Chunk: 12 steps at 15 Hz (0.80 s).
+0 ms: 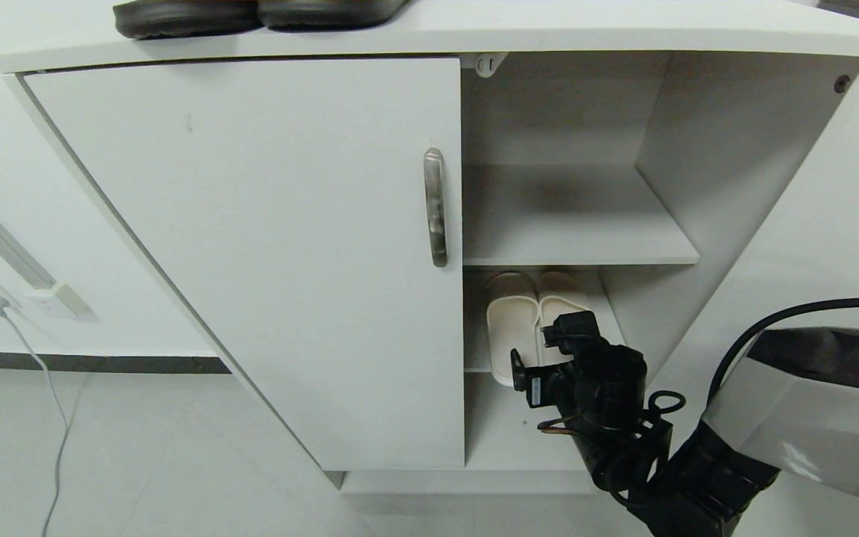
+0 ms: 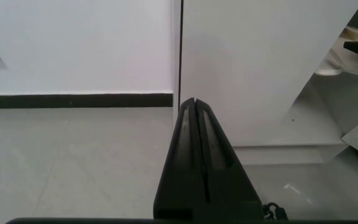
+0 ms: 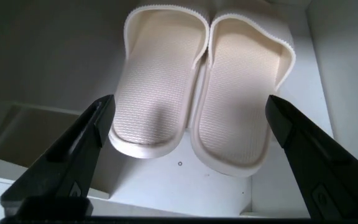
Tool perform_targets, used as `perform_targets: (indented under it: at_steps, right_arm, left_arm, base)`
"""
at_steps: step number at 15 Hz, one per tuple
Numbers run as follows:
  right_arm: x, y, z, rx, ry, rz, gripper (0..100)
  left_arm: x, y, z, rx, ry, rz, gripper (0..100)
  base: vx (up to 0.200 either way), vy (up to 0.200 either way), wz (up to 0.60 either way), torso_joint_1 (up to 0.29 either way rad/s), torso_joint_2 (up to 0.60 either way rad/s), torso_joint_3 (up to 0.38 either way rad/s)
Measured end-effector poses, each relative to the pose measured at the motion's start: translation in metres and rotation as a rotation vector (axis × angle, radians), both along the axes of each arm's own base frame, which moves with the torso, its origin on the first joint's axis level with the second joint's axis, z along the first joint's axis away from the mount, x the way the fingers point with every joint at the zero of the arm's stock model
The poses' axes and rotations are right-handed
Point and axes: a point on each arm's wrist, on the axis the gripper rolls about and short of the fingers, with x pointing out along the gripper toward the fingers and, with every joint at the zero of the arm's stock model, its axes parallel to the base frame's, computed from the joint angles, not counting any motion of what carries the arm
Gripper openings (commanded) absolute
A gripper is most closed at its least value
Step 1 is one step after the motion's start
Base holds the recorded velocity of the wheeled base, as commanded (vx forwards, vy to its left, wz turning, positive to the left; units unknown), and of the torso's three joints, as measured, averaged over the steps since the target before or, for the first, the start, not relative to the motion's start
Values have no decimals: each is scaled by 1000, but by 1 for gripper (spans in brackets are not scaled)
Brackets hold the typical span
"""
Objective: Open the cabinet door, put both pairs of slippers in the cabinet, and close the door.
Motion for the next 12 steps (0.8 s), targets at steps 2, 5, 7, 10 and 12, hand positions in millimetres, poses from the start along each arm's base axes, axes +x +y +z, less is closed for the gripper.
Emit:
perform_targets:
  at_steps: [2,5,7,10,12]
  right_arm:
    - [-1,0,0,1,0,1,100]
    - [-3,2,0,-1,1,9,100]
    - [-4,2,-1,-4,5,10,100]
    - [-5,2,-1,-6,5,12,100]
    - [-5,1,-2,-6,5,12,100]
  left_arm:
    - [0,0,0,0,0,0,0]
    - [0,0,0,0,0,0,0]
    - [0,0,0,-2,0,0,0]
    - [0,0,0,-3,1,-1,0]
    - [0,0,0,-4,0,0,0]
  base:
    - [-200,0,0,5,0,5]
    - [-200,0,0,-1,7,7]
    - [-200,0,0,0,5,2]
    - [0,0,0,0,0,0]
    - [0,0,0,0,0,0]
